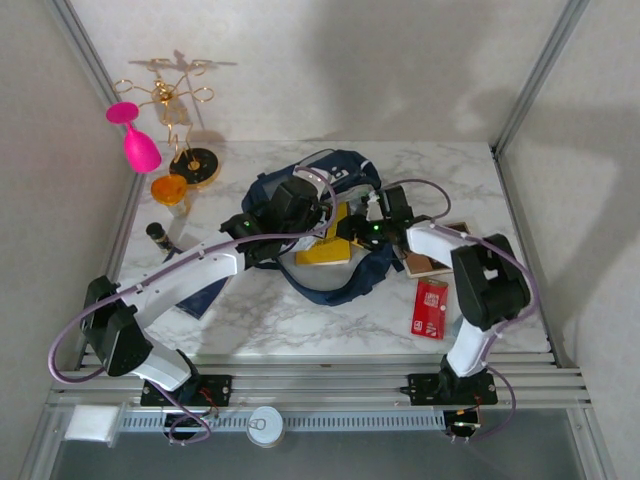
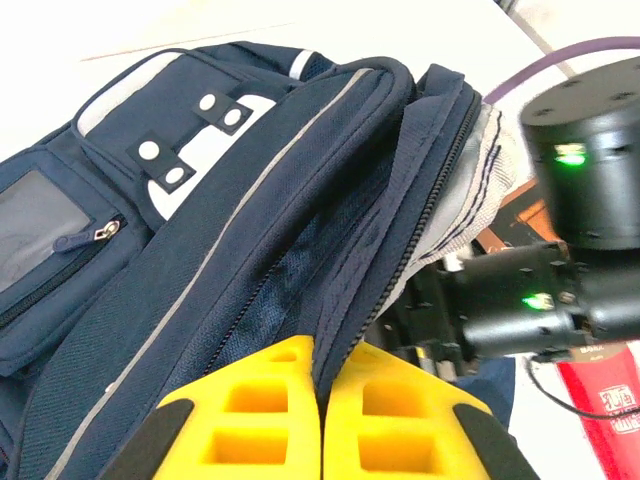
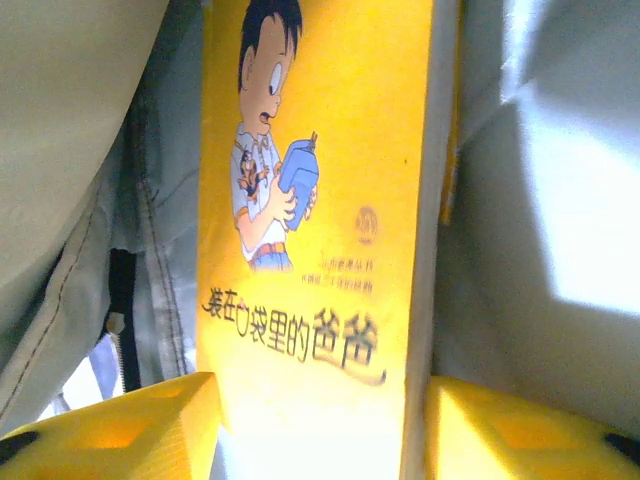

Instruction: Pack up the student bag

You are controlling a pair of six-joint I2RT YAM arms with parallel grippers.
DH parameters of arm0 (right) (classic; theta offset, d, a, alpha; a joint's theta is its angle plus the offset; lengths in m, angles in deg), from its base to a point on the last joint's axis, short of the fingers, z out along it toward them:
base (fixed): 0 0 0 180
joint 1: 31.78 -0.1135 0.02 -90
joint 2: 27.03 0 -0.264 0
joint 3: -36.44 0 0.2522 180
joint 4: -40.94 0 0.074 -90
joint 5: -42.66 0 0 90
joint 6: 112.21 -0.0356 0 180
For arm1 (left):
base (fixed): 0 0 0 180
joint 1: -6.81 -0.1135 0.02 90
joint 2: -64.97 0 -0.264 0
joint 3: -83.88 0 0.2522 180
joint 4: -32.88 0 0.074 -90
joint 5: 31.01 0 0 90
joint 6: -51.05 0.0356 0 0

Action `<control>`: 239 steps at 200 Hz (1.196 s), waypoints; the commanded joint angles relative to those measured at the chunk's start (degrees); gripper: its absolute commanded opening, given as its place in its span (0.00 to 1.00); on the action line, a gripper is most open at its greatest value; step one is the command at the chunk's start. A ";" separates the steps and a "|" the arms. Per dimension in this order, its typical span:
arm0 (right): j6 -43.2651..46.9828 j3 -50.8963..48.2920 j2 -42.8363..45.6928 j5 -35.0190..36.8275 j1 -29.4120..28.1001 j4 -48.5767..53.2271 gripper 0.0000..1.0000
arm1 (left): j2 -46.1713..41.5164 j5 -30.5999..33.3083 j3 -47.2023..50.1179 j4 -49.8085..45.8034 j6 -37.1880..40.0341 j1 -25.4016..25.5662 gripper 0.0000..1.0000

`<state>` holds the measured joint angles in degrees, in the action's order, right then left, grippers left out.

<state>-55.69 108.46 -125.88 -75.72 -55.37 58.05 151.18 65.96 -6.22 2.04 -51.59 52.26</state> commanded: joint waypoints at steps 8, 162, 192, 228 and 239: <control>3.58 -4.39 9.83 10.98 -1.38 7.19 0.59 | -3.20 2.39 -0.04 4.62 0.43 0.12 0.00; 1.04 -0.88 -0.91 33.30 -15.71 -11.41 0.09 | -2.50 -1.82 -2.08 0.91 2.95 0.16 0.00; 4.09 -0.56 -1.94 31.64 -14.68 -16.32 0.08 | -2.55 -1.17 -2.20 0.33 3.40 0.16 0.00; 2.38 -4.47 -1.46 29.16 -15.90 -14.40 0.07 | -2.96 0.28 -2.46 -0.02 3.72 0.16 0.00; 0.39 -7.72 0.36 28.70 -15.95 -16.57 0.07 | -3.39 0.49 -2.17 -0.08 3.69 0.16 0.00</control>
<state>-53.57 105.47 -127.23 -47.11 -70.76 44.63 151.03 64.84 -6.29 1.01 -49.01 52.26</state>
